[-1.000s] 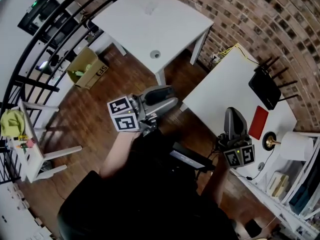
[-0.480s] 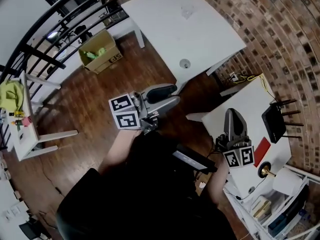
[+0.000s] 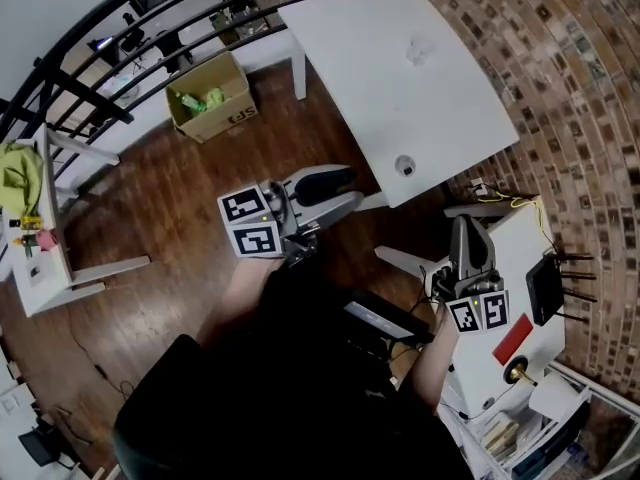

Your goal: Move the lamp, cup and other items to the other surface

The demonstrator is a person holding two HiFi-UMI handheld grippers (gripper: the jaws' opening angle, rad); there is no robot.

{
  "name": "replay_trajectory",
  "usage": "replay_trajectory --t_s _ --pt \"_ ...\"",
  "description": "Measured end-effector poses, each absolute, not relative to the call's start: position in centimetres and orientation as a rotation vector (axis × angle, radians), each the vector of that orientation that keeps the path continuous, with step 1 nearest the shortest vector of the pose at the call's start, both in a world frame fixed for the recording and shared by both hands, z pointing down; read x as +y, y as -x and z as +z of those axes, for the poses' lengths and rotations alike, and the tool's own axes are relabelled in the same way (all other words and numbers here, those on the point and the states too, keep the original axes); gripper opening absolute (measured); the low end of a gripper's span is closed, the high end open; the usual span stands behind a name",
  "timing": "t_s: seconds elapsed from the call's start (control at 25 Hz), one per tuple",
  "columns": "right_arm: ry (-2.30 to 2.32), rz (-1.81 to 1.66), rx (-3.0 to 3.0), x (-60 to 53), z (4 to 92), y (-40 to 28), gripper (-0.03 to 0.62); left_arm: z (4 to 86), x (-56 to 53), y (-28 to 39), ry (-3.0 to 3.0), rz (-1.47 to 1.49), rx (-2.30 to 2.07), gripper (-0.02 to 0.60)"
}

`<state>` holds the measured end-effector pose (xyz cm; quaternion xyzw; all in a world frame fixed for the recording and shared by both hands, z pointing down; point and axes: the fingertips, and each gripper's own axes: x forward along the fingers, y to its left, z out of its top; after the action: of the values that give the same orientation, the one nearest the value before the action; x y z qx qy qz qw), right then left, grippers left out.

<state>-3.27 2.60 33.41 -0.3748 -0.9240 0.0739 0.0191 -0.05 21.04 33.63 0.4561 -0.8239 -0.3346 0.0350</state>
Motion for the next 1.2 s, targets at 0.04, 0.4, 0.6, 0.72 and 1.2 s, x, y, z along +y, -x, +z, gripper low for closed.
replay_trajectory --t_s 0.04,0.4,0.6,0.72,1.2 --pt "1.172 0.225 -2.864 4.0 33.4 3.9 0.012 33.7 22.5 0.4 -1.392 -1.035 -2.541 0.156" --pt "1.285 0.213 -2.800 15.1 33.7 8.1 0.012 34.1 33.0 2.7 -1.290 -1.070 -2.614 0.156" --pt "1.361 0.216 -2.748 18.8 34.3 9.9 0.012 34.5 35.7 3.8 -1.230 -1.081 -2.648 0.156" --pt "1.401 0.243 -2.718 20.4 34.6 11.3 0.012 34.7 36.5 4.7 -1.204 -1.080 -2.660 0.156" --pt "1.555 0.505 -2.551 24.1 34.5 23.3 0.012 33.8 37.6 15.8 -1.136 -1.063 -2.680 0.156"
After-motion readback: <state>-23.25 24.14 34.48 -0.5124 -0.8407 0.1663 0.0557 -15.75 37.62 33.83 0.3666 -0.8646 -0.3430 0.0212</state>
